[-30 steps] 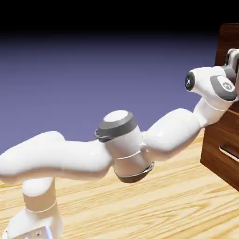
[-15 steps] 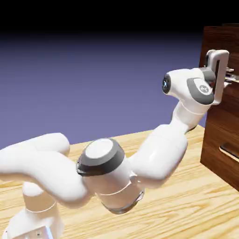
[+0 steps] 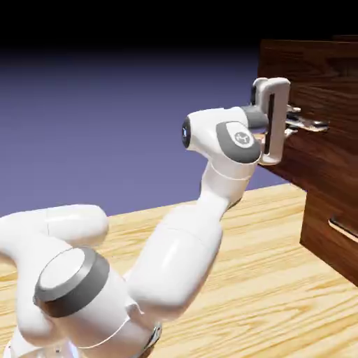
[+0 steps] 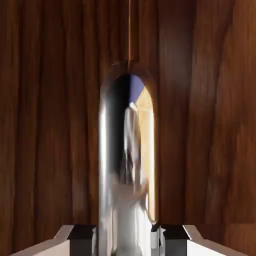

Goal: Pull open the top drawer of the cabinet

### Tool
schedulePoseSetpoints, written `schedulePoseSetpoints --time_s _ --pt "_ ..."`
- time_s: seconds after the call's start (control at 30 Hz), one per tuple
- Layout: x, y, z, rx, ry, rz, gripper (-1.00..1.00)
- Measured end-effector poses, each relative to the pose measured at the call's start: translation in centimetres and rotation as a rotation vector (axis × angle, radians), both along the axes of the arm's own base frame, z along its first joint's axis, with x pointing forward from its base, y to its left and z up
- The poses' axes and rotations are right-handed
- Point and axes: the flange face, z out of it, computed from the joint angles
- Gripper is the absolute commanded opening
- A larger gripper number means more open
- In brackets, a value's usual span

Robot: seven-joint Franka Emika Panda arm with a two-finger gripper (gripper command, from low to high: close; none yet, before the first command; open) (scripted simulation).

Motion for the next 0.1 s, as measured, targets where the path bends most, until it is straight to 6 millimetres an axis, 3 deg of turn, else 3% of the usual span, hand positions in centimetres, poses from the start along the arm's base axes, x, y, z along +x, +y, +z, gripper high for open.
schedulePoseSetpoints --time_s 0.07,0.1 --pt "0.0 0.0 0.0 0.000 0.002 0.000 1.00" --pt "-1.3 -0.1 0.0 0.001 0.002 0.001 1.00"
